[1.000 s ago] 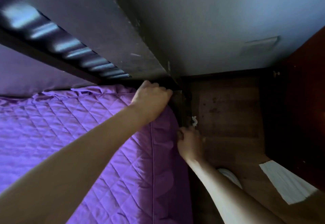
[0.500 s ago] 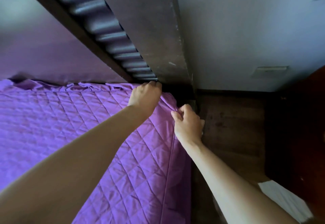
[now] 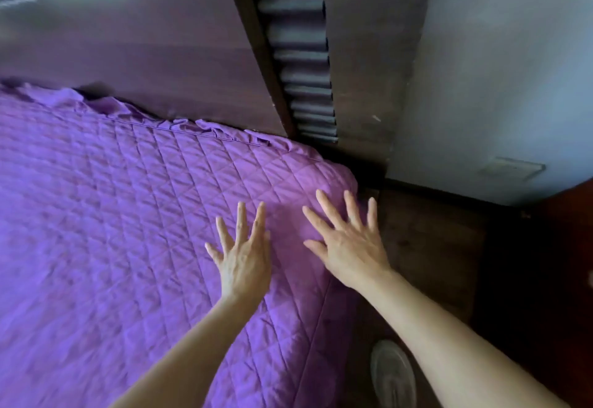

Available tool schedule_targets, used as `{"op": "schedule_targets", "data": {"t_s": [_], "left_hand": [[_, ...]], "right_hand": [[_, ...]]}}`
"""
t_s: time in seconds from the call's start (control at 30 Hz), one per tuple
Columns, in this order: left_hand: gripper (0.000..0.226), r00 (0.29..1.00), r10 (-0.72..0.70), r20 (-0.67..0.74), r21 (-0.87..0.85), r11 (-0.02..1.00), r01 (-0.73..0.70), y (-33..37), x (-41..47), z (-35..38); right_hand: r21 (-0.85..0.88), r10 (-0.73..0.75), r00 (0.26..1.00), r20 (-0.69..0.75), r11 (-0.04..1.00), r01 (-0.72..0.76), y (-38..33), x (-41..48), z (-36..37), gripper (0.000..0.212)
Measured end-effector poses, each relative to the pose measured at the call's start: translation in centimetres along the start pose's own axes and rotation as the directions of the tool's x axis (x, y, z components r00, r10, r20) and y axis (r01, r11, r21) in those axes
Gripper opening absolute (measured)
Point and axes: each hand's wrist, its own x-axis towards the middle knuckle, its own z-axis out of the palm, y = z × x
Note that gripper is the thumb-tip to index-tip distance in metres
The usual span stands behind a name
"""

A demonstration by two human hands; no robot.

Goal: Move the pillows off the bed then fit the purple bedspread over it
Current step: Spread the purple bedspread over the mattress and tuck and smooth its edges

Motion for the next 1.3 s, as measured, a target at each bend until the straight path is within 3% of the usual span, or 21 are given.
{"op": "schedule_targets", "data": {"t_s": [0.17,0.23,0.3,0.4,0.47,0.63,0.73,0.8,1.03,1.3], "left_hand": [[0.05,0.994,-0.098,0.042,-0.04,0.994,0.1,-6.0,-7.8,0.9],[0.052,0.979,-0.165,0.115,-0.034,0.985,0.17,-9.1,-11.9,1.3],[0.053,0.951,-0.176,0.255,-0.013,0.983,0.185,-11.1,-15.2,2.0],[0.068,0.899,-0.079,0.431,-0.024,0.995,0.099,-13.1,-19.3,1.4],[0.08,0.904,-0.051,0.424,-0.062,0.994,0.086,-13.6,-20.6,0.5],[0.057,0.947,-0.081,0.311,-0.195,0.97,0.147,-15.3,-22.8,-5.4],[0.069,0.972,-0.075,0.223,-0.33,0.933,0.147,-16.7,-24.6,-9.6],[0.065,0.976,-0.102,0.194,-0.346,0.924,0.165,-17.1,-26.5,-12.7],[0.049,0.951,-0.256,0.174,-0.382,0.872,0.305,-17.8,-37.9,-19.8],[0.048,0.932,-0.354,0.072,-0.427,0.834,0.35,-19.0,-51.6,-25.5]], "right_hand": [[-0.085,0.191,0.981,0.037,0.979,-0.187,-2.1,-0.7,-1.2,0.06],[-0.115,0.094,0.995,0.021,0.989,-0.091,-5.0,-2.4,-1.0,0.062],[-0.182,-0.057,0.991,0.118,0.98,0.078,-7.3,-5.0,-0.1,0.063],[-0.238,0.028,0.959,0.281,0.97,0.041,-10.5,-8.9,0.1,0.06],[-0.186,0.073,0.95,0.303,0.982,-0.016,-11.9,-10.7,-0.7,0.059],[-0.068,0.034,0.94,0.34,0.998,-0.012,-17.8,-15.3,-5.9,0.058],[0.003,0.023,0.936,0.35,1.0,-0.026,-21.4,-18.0,-9.4,0.056],[0.044,0.017,0.932,0.363,0.998,-0.035,-23.4,-20.0,-11.5,0.056],[0.059,-0.027,0.925,0.379,0.998,0.005,-28.0,-28.5,-19.1,0.054],[0.001,-0.081,0.942,0.325,0.996,0.086,-31.6,-37.1,-25.5,0.053]]}}
